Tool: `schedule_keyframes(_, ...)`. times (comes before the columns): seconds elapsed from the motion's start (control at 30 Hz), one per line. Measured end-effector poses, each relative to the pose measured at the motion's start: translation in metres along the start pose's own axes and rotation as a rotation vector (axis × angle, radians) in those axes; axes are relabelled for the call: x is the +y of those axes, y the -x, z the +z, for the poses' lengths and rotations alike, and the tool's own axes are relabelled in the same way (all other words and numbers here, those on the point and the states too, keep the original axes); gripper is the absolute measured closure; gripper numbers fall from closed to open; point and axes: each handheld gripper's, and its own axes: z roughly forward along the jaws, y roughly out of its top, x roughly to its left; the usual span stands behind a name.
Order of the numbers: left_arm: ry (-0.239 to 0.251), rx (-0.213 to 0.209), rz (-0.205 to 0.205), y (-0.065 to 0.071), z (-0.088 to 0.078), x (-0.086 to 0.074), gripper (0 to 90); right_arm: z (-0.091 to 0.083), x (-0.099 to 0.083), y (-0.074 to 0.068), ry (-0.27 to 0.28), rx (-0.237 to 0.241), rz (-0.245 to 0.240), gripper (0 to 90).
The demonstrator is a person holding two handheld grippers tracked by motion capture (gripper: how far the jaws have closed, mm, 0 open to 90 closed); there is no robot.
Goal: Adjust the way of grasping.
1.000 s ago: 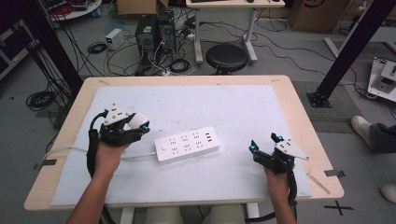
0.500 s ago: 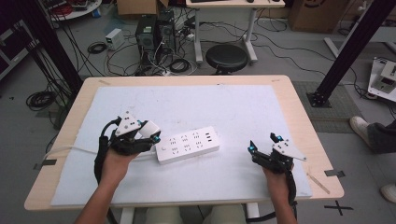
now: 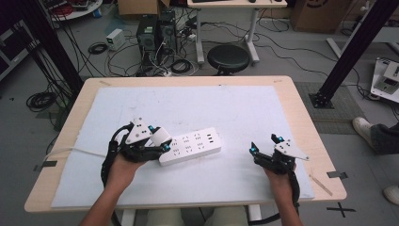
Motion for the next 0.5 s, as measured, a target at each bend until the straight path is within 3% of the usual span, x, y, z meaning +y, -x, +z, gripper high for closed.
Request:
schedule_keyframes(0.13, 0.0, -0.032, 0.041, 0.006, 0.003, 0.002, 42.5, -0.001, 0.001, -0.001, -0.002, 0.028, -0.014, 17.0)
schedule_keyframes(0.17, 0.005, -0.043, 0.056, 0.009, 0.004, 0.003, 42.5, -0.001, 0.001, 0.0, -0.014, 0.043, 0.003, 17.0)
schedule_keyframes(0.33, -0.004, -0.088, 0.13, 0.019, 0.008, 0.006, 42.5, -0.008, 0.017, -0.007, -0.008, 0.187, 0.047, 17.1)
schedule_keyframes(0.5, -0.018, -0.113, 0.187, 0.027, 0.015, 0.008, 42.5, -0.007, 0.044, -0.023, -0.049, 0.371, 0.082, 17.8)
